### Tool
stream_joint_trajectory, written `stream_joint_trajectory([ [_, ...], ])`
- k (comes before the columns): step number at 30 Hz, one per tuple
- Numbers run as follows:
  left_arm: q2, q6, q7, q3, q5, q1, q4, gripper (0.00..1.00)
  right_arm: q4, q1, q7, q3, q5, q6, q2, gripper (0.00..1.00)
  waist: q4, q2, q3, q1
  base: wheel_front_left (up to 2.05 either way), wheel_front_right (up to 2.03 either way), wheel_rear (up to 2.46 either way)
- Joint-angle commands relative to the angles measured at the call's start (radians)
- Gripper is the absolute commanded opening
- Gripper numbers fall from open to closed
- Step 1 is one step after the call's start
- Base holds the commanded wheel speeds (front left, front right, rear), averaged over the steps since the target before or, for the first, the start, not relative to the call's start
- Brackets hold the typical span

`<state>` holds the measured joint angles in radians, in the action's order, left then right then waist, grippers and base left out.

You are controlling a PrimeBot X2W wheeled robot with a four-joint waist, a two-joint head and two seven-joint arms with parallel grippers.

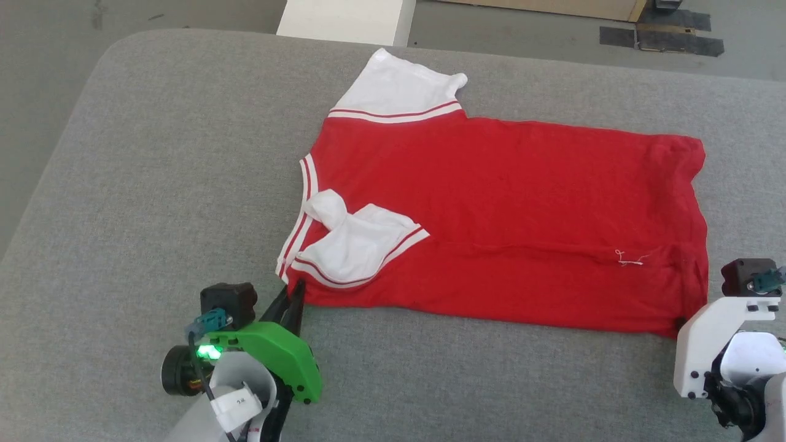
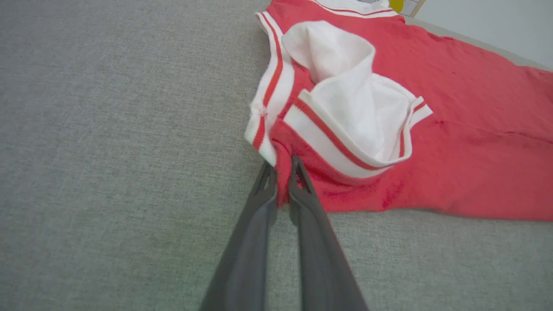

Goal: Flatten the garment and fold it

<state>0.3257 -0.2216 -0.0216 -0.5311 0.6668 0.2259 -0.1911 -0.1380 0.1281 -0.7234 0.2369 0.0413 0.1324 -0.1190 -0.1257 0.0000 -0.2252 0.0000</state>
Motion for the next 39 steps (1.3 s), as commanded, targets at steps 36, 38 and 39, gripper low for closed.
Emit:
stream_joint_trajectory([
  [36,0.106,0.022,-0.121,0.010,0.020,-0.231,0.023,1.00,0.099,-0.219,0.178,0.014,0.147,-0.002,-0.026,1.00,0.050,0.0000,0.196,0.0000,0.00,0.00,0.00],
  [38,0.113,0.028,-0.187,0.030,-0.004,-0.219,0.039,1.00,0.109,-0.197,0.285,-0.009,0.179,-0.002,-0.030,1.00,0.050,0.0000,0.202,0.0000,0.00,0.00,0.00],
  [39,0.116,0.031,-0.208,0.043,-0.018,-0.212,0.050,1.00,0.118,-0.190,0.350,-0.030,0.194,-0.002,-0.042,1.00,0.051,0.0000,0.204,0.0000,0.00,0.00,0.00],
])
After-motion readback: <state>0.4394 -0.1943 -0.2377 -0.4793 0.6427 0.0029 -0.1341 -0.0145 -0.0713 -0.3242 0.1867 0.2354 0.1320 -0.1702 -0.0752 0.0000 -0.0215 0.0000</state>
